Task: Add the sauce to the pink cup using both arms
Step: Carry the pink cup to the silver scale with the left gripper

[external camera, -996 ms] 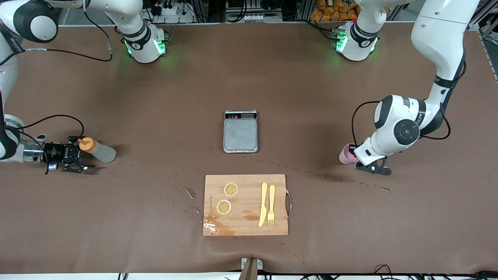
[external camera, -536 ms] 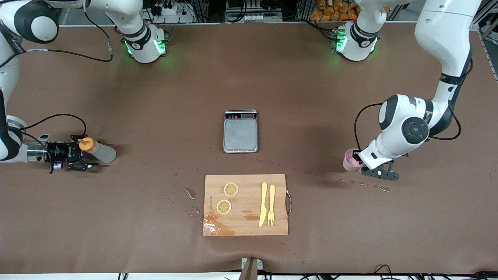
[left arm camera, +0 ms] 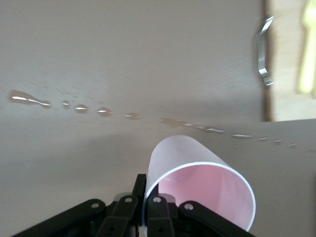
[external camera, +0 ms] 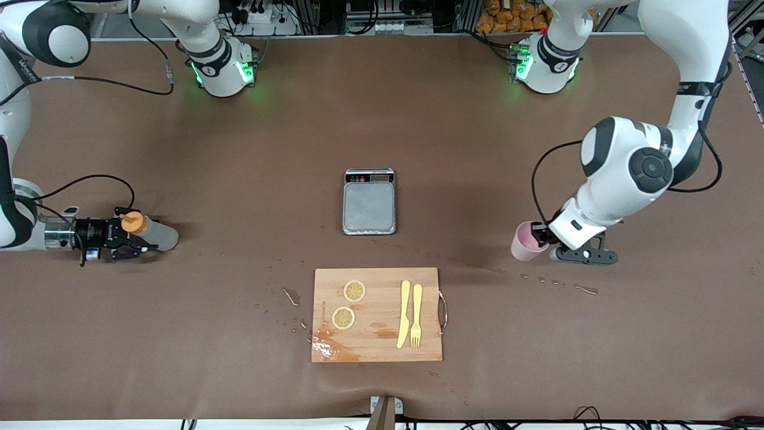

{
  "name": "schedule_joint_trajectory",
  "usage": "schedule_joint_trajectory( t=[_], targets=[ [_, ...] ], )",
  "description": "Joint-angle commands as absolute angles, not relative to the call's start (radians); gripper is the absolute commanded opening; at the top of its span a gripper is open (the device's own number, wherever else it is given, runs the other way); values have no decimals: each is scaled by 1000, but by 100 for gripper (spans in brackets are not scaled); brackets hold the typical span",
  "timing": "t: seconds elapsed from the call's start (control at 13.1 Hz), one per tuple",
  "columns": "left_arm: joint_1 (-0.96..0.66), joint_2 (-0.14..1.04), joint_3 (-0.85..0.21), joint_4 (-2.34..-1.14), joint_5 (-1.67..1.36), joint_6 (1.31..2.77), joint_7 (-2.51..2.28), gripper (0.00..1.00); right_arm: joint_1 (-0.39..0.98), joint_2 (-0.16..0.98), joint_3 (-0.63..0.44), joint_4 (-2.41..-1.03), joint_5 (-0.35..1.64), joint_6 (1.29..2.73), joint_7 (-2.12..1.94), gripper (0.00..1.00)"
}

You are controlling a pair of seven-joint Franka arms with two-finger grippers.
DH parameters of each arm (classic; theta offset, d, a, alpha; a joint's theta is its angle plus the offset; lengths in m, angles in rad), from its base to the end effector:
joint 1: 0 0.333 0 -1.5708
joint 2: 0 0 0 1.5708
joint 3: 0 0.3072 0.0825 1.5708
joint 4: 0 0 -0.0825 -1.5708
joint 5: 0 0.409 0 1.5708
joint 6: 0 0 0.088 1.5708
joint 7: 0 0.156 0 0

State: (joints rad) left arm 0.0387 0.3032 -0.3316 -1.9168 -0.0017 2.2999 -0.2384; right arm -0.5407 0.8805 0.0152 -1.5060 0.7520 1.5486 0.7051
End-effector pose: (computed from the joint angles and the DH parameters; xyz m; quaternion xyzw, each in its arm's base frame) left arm 0.6208 -0.1830 0.2819 0.9975 -0.0173 0.0335 0.0598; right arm 0.5767 -0.2102 0.0844 -0.6100 0.6050 0.4076 0.3094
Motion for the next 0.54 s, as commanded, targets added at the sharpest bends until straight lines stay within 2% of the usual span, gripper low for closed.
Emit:
schedule_joint_trajectory(
  t=[0.0,0.15,0.46],
  targets=[
    [22,305,-420,-1870,-20,2269,-453,0,-540,890,17,-1499,772,1532,698,39],
    [-46,321,-443,-1853,-18,2269,-598,0,-538,885,20,-1493,772,1529,709,39],
    [-199,405,-443,-1746,-18,2269,-836,0,-516,862,35,-1479,770,1525,784,40]
  ],
)
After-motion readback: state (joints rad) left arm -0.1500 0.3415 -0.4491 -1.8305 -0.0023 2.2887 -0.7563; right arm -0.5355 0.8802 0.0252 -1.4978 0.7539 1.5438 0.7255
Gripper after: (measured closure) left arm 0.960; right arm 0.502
